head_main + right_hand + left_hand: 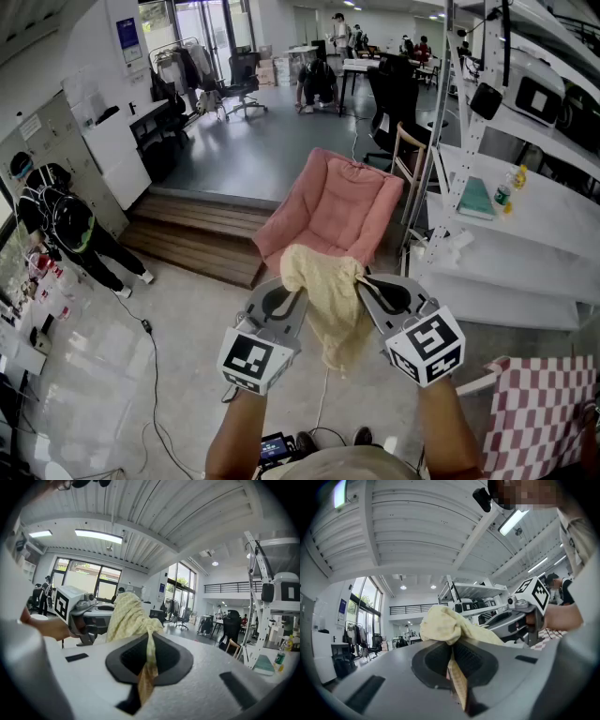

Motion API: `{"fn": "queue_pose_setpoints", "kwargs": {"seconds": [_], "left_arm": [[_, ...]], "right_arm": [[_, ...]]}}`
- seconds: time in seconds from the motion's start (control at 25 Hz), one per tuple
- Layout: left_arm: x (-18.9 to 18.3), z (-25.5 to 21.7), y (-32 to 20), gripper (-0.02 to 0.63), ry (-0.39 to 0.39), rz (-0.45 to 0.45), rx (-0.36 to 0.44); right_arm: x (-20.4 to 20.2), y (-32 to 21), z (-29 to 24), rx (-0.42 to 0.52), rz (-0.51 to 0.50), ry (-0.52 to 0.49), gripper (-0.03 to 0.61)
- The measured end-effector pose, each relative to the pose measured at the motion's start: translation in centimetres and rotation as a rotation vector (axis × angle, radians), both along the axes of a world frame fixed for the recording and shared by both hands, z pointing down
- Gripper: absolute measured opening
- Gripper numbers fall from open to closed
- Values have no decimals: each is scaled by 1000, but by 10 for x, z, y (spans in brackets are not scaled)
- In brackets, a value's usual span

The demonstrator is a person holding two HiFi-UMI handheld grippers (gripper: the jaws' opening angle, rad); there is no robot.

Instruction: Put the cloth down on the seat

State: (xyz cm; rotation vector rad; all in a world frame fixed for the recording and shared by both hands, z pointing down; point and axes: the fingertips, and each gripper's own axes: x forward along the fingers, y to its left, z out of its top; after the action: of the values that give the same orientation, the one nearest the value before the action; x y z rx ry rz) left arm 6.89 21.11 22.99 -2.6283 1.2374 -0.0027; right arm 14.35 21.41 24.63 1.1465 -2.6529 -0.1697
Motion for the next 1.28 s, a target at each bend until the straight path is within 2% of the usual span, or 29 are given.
{"fn": "queue_pose_setpoints", "kwargs": {"seconds": [0.76, 0.96, 1.08, 1.28], "left_arm": [[-42, 5, 4, 14, 9, 77, 10], [-61, 5, 2, 14, 25, 79, 22], [-71, 5, -2, 14, 30, 72, 37], [-78, 10, -8, 14, 37, 66, 12]], "right_arm": [[-43, 6, 8, -1, 69, -22, 2], [-58, 4, 7, -18, 76, -64, 3], [-67, 0, 6, -17, 73, -58, 3], [-75, -10, 10, -17, 61, -38, 3]]}}
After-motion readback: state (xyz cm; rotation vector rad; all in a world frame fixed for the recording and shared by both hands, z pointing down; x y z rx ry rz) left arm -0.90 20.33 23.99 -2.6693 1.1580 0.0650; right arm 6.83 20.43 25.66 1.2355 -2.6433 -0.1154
